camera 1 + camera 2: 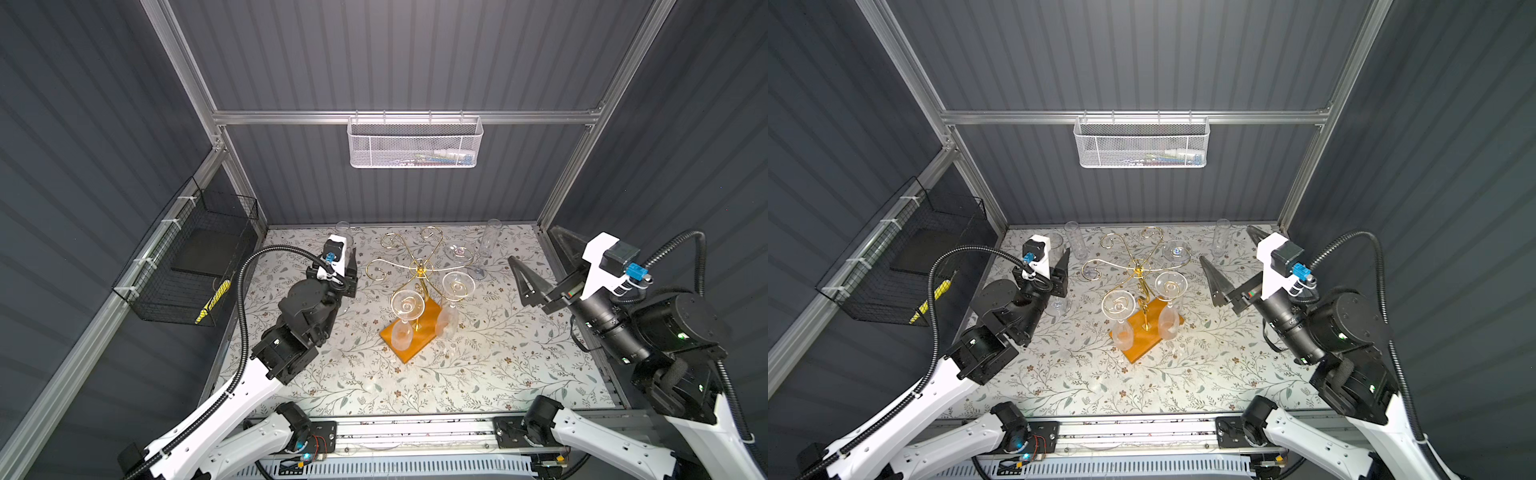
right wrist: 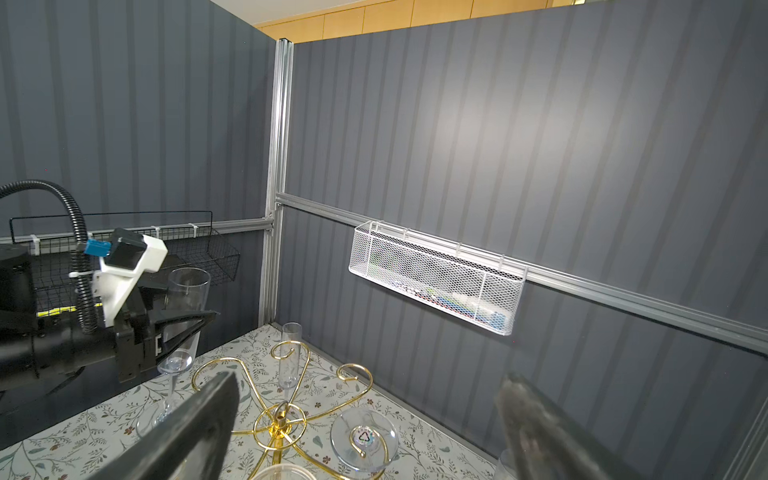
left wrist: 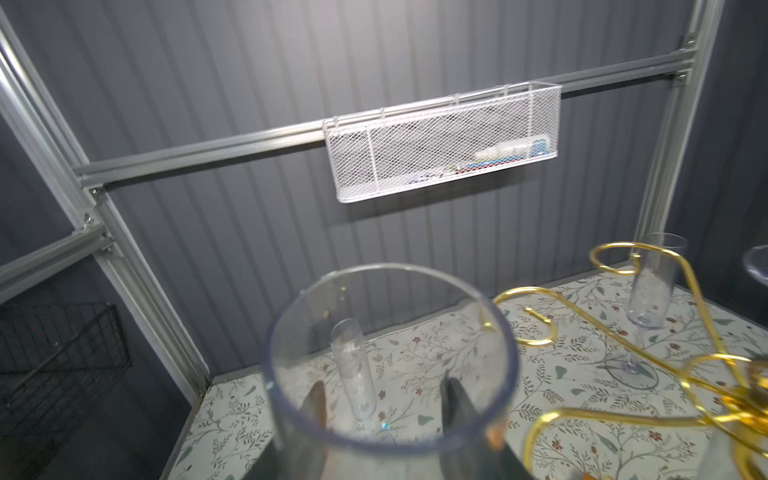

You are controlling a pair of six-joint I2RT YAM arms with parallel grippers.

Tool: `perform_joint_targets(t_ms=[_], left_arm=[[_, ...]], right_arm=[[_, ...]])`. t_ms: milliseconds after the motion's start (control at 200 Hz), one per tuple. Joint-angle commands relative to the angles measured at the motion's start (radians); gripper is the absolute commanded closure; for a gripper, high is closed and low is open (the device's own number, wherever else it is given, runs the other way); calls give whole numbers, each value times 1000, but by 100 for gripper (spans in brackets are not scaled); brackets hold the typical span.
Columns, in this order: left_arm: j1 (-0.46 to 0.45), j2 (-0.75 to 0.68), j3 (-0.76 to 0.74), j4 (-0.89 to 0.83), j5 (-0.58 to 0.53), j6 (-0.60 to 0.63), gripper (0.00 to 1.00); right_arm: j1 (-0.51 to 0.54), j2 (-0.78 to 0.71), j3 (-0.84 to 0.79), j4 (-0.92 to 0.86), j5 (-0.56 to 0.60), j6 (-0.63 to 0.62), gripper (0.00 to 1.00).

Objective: Take the wine glass off the wine glass rack
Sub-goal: 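Lower the held clear flute toward the table beside the standing flutes with the left gripper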

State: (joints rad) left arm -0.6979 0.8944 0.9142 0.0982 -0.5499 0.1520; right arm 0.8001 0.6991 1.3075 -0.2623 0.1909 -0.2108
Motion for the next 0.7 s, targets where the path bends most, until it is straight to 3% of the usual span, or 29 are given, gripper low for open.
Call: perform_joint_targets(t_ms=[0, 250, 695], left_arm=[[78, 23, -22, 82, 97, -83, 60], [225, 125, -83, 230, 258, -150, 60], [300, 415, -134, 634, 422, -125, 61]], right_arm=[[2, -9, -3, -2, 27, -4, 1], [2, -16, -2, -13, 82, -7, 1], [1, -43, -105, 131, 260, -121, 1]])
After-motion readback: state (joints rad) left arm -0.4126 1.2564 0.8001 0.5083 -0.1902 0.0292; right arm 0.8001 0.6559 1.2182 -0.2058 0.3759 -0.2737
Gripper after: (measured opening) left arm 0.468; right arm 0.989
